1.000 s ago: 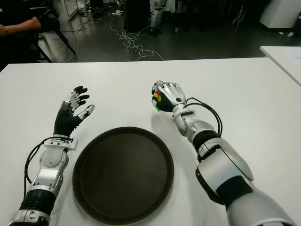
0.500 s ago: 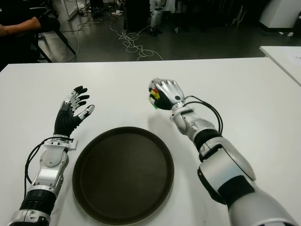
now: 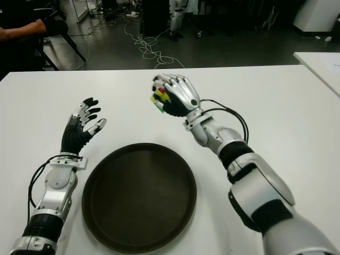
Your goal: Pick up the Rubik's Cube and put it in the plate
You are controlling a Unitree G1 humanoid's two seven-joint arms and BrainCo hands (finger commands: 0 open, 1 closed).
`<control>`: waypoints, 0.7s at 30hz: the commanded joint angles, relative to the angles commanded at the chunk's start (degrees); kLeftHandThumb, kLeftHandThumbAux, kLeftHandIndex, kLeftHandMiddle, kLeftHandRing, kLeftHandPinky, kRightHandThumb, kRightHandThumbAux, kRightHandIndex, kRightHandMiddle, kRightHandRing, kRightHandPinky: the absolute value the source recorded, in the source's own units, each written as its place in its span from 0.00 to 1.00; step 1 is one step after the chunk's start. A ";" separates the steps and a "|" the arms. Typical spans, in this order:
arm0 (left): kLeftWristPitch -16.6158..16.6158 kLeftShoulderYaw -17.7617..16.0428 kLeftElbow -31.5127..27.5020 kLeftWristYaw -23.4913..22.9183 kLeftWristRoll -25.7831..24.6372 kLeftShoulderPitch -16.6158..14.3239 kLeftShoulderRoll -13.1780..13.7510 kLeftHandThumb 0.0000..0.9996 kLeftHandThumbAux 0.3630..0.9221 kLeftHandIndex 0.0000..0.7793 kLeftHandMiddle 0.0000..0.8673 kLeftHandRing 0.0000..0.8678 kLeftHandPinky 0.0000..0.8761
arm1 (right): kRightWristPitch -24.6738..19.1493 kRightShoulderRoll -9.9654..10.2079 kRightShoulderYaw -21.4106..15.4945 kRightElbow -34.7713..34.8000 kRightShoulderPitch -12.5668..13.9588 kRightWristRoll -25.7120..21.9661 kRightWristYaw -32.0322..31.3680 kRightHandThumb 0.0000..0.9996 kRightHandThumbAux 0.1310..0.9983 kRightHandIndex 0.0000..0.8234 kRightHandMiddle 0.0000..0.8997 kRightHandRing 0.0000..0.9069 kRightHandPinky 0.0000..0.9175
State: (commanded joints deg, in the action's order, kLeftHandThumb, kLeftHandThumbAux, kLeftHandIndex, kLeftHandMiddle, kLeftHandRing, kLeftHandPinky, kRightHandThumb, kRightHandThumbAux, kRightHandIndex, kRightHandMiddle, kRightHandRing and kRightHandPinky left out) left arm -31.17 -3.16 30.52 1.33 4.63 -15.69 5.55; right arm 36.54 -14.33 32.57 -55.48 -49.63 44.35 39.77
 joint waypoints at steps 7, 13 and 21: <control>-0.13 -0.23 0.43 0.04 -0.16 -0.33 0.08 0.07 0.44 0.16 0.20 0.21 0.19 | 0.67 -0.01 -1.47 10.68 4.67 -0.58 -2.08 0.69 0.70 0.51 0.74 0.77 0.78; 0.17 -0.54 0.58 0.10 -0.53 -0.54 -0.03 0.05 0.44 0.16 0.20 0.20 0.18 | 1.83 -0.70 -3.27 17.73 8.13 -2.14 -6.60 0.69 0.70 0.51 0.73 0.77 0.79; 4.18 -1.38 -1.22 -1.23 -4.30 -0.25 -1.25 0.06 0.53 0.15 0.18 0.18 0.18 | 2.14 -0.57 -3.79 32.57 17.10 -6.19 -17.38 0.69 0.69 0.51 0.73 0.77 0.80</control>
State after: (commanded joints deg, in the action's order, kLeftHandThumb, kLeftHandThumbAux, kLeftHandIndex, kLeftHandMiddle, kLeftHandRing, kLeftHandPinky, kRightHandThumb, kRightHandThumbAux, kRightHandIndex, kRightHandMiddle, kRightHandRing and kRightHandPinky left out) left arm -26.99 -4.55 29.30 0.09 0.33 -15.94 4.31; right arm 38.68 -14.90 28.78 -22.91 -32.53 38.16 22.40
